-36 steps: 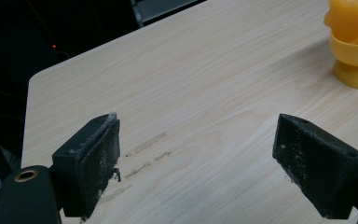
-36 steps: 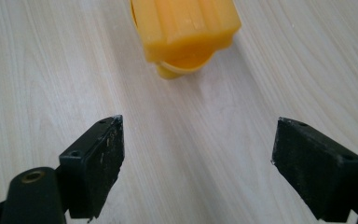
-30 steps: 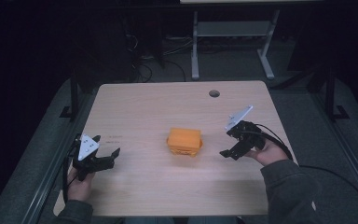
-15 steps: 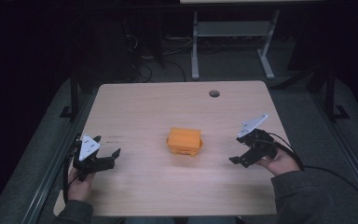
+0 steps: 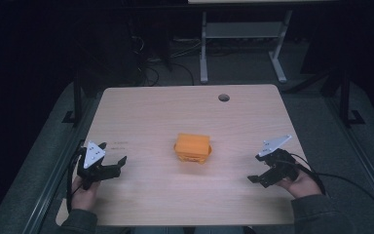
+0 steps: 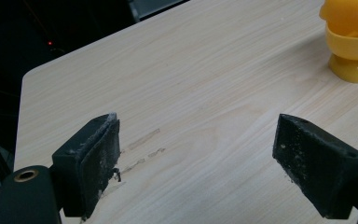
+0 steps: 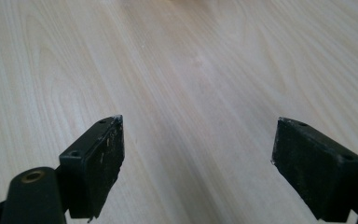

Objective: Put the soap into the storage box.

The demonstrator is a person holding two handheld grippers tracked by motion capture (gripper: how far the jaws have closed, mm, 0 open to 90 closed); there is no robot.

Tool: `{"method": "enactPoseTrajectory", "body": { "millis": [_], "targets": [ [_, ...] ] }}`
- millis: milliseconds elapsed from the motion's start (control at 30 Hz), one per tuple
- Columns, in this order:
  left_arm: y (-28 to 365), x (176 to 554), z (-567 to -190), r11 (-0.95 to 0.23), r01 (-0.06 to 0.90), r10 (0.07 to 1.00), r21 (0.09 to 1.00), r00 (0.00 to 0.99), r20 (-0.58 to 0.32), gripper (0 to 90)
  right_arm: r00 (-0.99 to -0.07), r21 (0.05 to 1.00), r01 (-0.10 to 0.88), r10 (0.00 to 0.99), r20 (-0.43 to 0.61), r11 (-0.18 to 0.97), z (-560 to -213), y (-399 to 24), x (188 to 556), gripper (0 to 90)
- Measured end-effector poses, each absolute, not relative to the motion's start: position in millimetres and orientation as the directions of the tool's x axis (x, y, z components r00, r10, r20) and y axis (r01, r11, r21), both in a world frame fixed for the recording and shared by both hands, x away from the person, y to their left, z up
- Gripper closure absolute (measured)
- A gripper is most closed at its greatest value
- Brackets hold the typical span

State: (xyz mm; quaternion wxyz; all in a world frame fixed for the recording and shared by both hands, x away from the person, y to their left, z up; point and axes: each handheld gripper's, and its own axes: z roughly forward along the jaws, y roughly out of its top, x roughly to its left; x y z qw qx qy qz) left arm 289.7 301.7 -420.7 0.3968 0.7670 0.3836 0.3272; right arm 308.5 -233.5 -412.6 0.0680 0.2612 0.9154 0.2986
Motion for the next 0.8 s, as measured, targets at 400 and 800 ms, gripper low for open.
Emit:
{"method": "enactPoseTrajectory", "body": {
  "millis": [400,800],
  "targets": [
    [298.1,288.2,-421.5,-0.383,0.338,0.846,0.860,0.502,0.179,14.1,-0.841,0.590,0.462,0.539,0.053,0.662,-434.2,-249.9,283.6,16.2],
    [293.4,289.4,-420.3,-0.374,0.343,0.838,0.862,0.524,0.155,14.1,-0.773,0.694,0.451,0.634,-0.010,0.561,-451.8,-267.4,244.5,16.8]
  ]
}}
